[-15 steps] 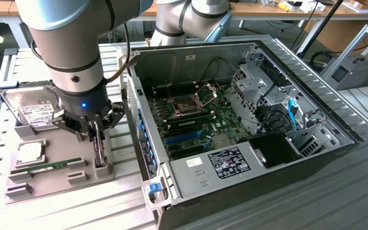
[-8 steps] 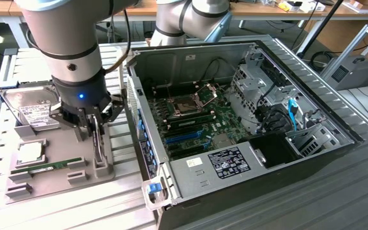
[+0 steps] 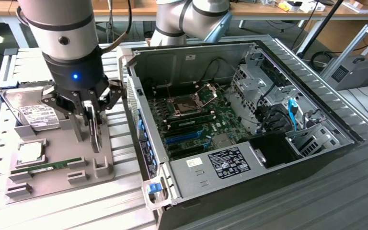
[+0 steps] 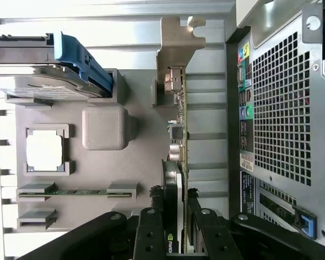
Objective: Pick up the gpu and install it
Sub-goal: 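Pick up the gpu and move the gpu toward the slot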
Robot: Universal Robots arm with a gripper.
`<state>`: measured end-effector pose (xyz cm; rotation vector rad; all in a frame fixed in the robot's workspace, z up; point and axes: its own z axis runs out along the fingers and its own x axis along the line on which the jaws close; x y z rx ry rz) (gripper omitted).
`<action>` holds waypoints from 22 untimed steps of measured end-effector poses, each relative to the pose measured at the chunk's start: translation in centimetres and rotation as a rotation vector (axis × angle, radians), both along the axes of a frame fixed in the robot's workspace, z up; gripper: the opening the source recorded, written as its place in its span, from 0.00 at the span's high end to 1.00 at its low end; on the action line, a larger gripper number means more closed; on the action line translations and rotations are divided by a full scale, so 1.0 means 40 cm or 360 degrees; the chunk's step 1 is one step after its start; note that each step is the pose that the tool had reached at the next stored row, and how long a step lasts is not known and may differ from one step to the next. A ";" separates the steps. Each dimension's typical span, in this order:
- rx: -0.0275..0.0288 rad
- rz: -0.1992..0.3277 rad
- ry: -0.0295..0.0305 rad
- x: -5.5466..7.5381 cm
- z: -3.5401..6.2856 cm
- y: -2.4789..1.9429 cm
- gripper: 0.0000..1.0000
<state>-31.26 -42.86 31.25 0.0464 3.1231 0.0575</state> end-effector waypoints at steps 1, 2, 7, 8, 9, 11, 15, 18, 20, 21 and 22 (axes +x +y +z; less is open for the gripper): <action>0.00002 0.0000 -0.00003 0.000 0.011 0.000 0.73; -0.00001 0.0000 -0.00001 0.000 0.028 0.000 0.73; -0.00001 0.0000 -0.00013 0.000 0.109 0.000 0.73; 0.00000 0.0000 -0.00017 0.000 0.124 0.000 0.73; -0.00001 0.0000 -0.00020 0.000 0.136 0.000 0.73; 0.00000 0.0000 -0.00026 0.000 0.164 0.000 0.73; 0.00001 0.0000 -0.00037 0.000 0.224 0.000 0.73; 0.00000 0.0000 -0.00039 0.000 0.258 0.000 0.73; 0.00000 0.0000 -0.00040 0.000 0.285 0.000 0.73; -0.00001 0.0000 -0.00040 0.000 0.294 0.000 0.73; -0.00002 0.0000 -0.00040 0.000 0.304 0.000 0.73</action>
